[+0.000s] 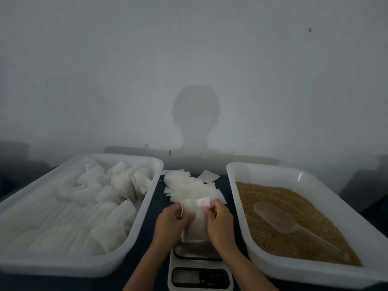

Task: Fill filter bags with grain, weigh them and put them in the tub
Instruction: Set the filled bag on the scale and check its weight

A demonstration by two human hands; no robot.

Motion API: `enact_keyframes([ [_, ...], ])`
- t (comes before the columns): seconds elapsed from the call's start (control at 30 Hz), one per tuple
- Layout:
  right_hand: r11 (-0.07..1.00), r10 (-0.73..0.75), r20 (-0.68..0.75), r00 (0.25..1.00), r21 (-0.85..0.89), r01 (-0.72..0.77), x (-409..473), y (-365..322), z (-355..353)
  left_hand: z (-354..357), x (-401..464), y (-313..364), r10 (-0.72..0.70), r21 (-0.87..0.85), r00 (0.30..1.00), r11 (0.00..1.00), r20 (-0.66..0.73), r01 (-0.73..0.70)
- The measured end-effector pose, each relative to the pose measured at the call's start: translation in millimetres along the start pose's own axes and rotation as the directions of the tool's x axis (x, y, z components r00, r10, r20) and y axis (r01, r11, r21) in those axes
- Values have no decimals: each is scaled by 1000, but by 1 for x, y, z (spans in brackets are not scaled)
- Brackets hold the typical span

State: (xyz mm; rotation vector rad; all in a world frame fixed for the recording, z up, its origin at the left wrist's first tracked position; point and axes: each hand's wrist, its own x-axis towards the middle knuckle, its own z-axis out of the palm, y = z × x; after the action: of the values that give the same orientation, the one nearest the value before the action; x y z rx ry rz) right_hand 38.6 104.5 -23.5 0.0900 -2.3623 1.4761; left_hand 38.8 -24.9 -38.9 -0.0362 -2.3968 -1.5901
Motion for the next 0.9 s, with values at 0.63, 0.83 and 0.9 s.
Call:
enact_keyframes([
  [0.63, 986, 16, 111, 994, 162, -34, 14, 56, -11, 13, 13, -31, -21, -149, 986, 989, -164, -3],
  [0.83, 911, 76, 103, 992, 397, -111, -1, 66, -16, -1, 13, -45, -133, -286, 968, 956, -215, 67],
  [0.9, 904, 56, 93, 994, 417, -90, -1, 66, -17, -2, 13, -47, -156, -331, 962, 941, -226, 75],
])
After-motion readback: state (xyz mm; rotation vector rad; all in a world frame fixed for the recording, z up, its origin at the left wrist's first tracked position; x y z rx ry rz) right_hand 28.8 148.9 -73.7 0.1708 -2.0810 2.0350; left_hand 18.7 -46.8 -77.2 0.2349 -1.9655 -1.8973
